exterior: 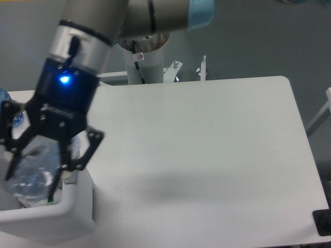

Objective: Place the trash in the trash can
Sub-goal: 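Lift the bottle and carry it over the white bin, then open the gripper to release the bottle into the bin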

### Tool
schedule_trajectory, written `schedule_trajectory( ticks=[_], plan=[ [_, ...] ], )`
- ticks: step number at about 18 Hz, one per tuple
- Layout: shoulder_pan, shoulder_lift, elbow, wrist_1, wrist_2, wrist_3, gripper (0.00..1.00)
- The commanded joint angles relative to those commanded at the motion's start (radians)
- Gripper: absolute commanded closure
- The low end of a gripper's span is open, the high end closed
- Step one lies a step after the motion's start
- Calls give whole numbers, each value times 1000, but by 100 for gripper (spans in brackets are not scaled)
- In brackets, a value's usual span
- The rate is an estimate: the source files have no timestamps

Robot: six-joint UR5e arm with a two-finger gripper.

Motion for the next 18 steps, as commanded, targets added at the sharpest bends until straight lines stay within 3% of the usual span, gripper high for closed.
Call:
schedule_trajectory(
  ticks=[9,12,13,14,18],
  plan=[
    [-49,-55,-8,0,2,2,38],
    [-49,-64,-9,0,2,2,23],
    [-49,-64,-11,0,2,3,7],
    [-49,-64,-12,0,3,9,0],
    [-49,-57,-17,0,3,9,0]
  ],
)
